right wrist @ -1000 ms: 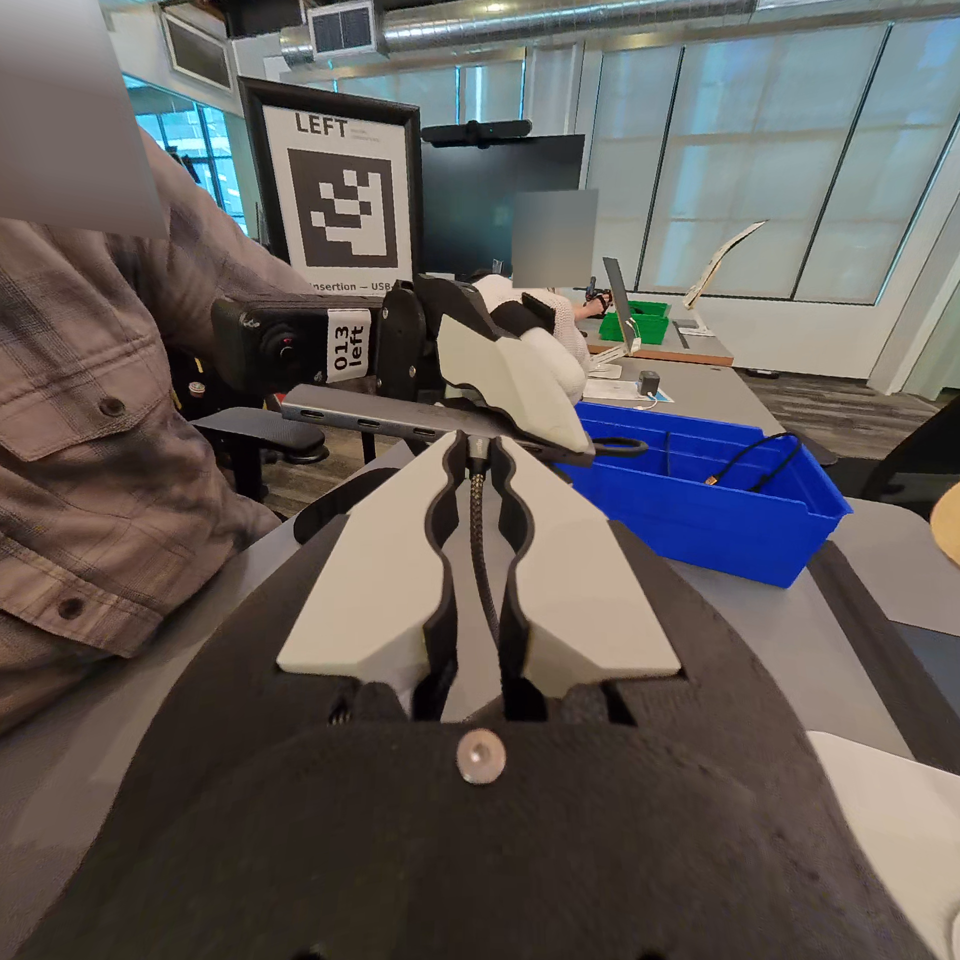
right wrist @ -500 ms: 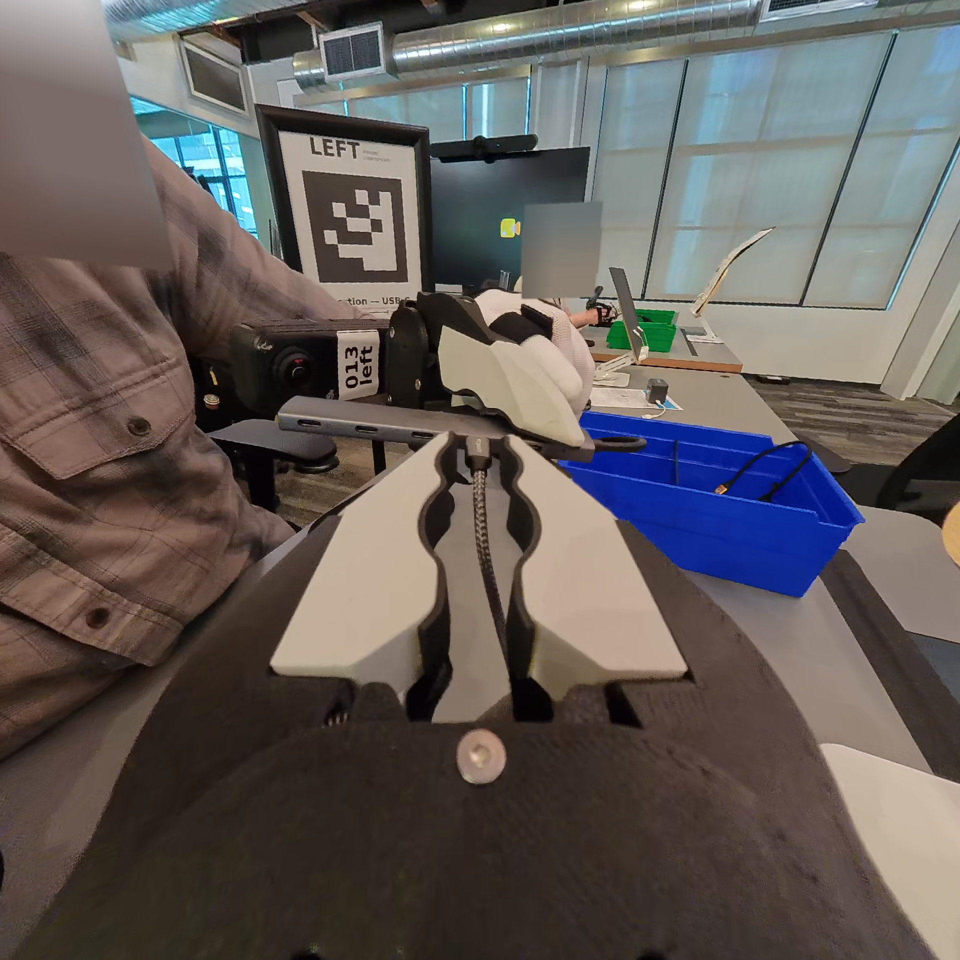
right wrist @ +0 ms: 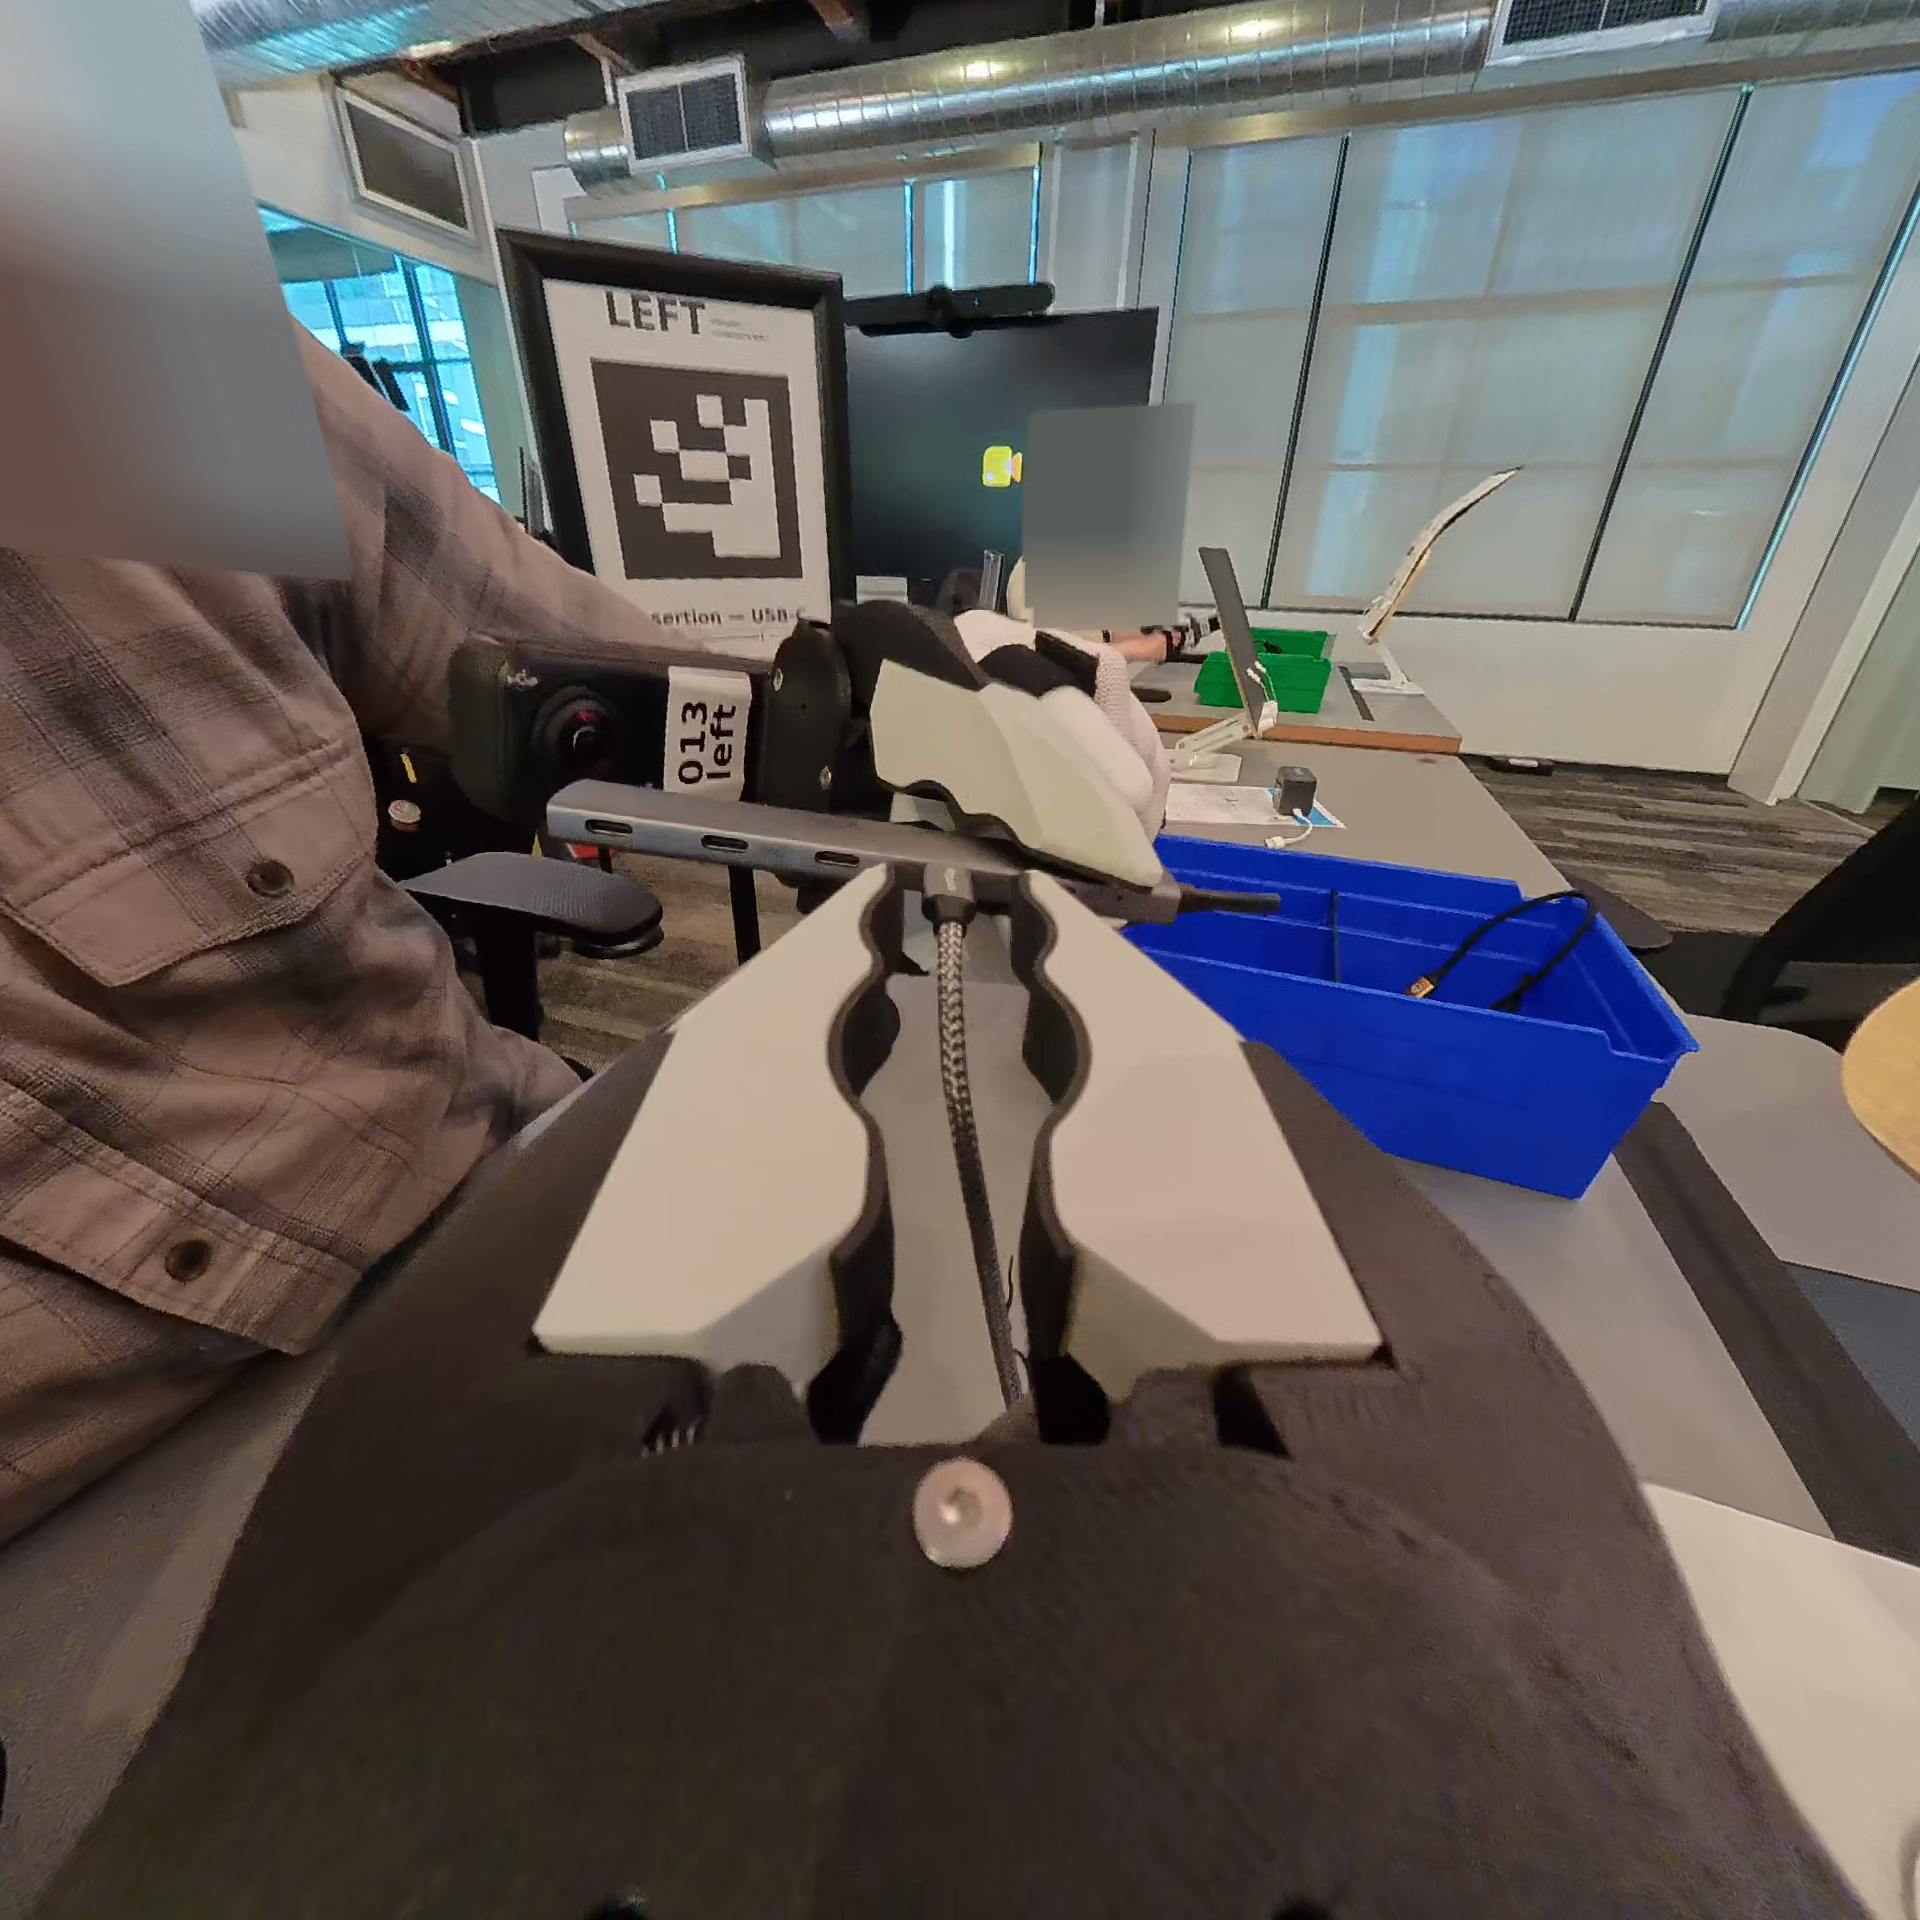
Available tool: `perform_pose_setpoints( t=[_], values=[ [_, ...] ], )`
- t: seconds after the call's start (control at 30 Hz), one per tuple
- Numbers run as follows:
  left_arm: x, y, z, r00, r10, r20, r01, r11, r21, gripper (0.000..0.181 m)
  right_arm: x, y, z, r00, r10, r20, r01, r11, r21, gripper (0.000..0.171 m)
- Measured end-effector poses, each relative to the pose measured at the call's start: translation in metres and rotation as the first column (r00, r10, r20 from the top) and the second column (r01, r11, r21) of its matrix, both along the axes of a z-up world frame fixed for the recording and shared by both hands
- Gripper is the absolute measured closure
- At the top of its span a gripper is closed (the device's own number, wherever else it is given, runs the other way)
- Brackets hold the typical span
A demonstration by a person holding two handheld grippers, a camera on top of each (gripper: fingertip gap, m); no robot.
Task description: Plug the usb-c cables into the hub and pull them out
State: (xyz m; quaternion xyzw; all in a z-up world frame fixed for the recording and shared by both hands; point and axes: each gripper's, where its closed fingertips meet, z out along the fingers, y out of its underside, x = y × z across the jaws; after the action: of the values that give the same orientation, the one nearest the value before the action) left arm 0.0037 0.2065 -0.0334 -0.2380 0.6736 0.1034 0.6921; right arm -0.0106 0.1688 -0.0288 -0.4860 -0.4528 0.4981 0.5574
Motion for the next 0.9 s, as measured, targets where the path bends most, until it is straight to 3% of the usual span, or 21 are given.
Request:
perform_pose_setpoints(
  t=[0.1,0.37,0.43,0.53,0.9],
  values=[
    [0.0012,-0.0002,0.0009,1.000,0.003,-0.001,-0.003,1.000,0.006,0.170,0.0003,-0.0014,0.0005,1.000,0.009,-0.003,-0.009,1.000,0.002,0.163],
    [0.0016,0.0021,0.0029,1.000,0.012,0.028,-0.012,1.000,-0.003,0.171,0.0010,0.0002,0.0028,0.999,0.022,-0.028,-0.023,1.000,-0.010,0.164],
    [0.0025,0.0008,0.0039,1.000,0.011,0.029,-0.011,1.000,0.011,0.159,0.0000,0.0019,0.0016,1.000,0.018,-0.024,-0.019,1.000,-0.019,0.164],
    [0.0047,-0.0018,0.0011,1.000,0.015,0.006,-0.015,1.000,0.024,0.172,-0.0017,0.0015,0.0001,1.000,0.023,-0.017,-0.023,1.000,-0.018,0.164],
    [0.0078,0.0032,0.0063,1.000,0.005,0.009,-0.005,0.999,0.046,0.171,0.0050,0.0043,0.0040,1.000,-0.023,-0.009,0.023,1.000,0.009,0.164]
  ],
)
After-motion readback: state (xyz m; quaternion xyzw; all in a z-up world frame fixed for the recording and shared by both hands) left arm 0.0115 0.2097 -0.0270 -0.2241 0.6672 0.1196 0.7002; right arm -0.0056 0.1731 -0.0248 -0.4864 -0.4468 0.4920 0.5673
